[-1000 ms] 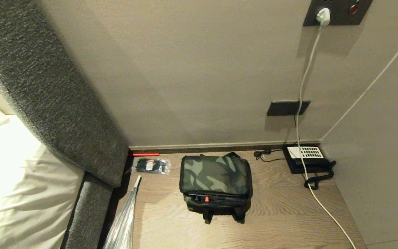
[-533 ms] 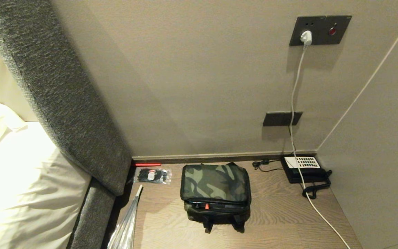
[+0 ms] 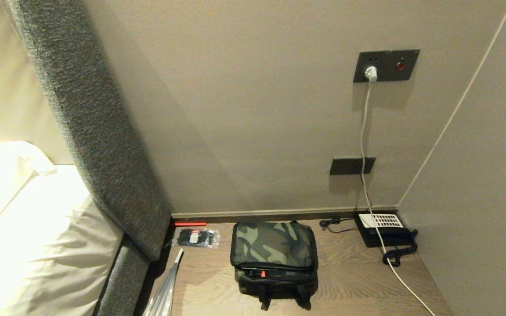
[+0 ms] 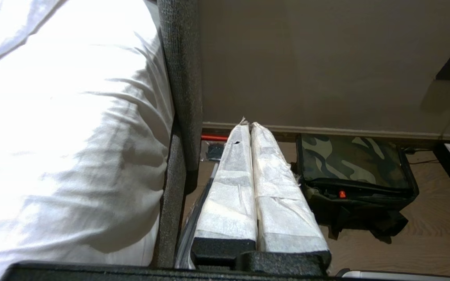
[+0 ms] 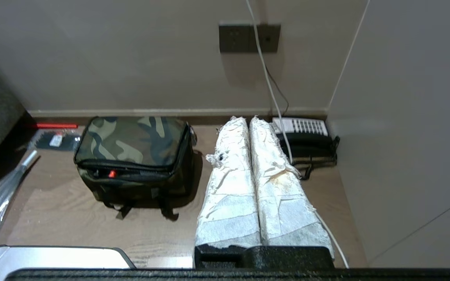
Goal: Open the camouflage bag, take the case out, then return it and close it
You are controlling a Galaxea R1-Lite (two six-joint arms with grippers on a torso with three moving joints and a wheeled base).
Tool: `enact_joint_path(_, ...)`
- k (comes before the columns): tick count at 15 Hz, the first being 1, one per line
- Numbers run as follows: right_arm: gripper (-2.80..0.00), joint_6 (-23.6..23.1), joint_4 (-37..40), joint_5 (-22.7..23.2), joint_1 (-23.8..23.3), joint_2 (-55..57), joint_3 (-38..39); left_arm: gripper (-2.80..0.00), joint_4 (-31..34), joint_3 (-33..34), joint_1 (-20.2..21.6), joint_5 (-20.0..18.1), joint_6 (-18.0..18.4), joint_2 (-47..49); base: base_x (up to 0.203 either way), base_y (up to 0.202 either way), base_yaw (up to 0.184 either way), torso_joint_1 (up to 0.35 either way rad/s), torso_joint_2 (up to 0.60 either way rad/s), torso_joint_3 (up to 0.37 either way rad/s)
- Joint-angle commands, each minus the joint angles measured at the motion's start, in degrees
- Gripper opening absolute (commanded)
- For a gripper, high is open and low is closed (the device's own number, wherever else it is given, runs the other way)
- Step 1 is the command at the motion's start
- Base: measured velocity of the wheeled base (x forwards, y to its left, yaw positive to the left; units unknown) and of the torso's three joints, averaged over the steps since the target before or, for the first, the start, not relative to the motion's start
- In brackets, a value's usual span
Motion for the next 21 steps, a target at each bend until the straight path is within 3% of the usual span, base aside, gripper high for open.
enact_joint_path(1, -2.8, -0.04, 0.0, 0.0, 0.03, -0.07, 0.01, -2.8, 0.0, 0.18, 0.02, 0.02, 0.0, -0.11, 0.0, 0.0, 0.0, 0.006, 0.01, 0.2)
enact_joint_path(8, -2.8, 0.36, 0.01, -0.17, 0.03, -0.07, 0.01, -2.8, 0.0, 0.18, 0.02, -0.07, 0.17, -0.11, 0.0, 0.0, 0.0, 0.0, 0.0, 0.177)
enact_joint_path(21, -2.8, 0.11, 0.0, -0.08, 0.03, -0.07, 0.01, -2.8, 0.0, 0.18, 0.02, -0.07, 0.26, -0.11, 0.0, 0.0, 0.0, 0.0, 0.0, 0.007)
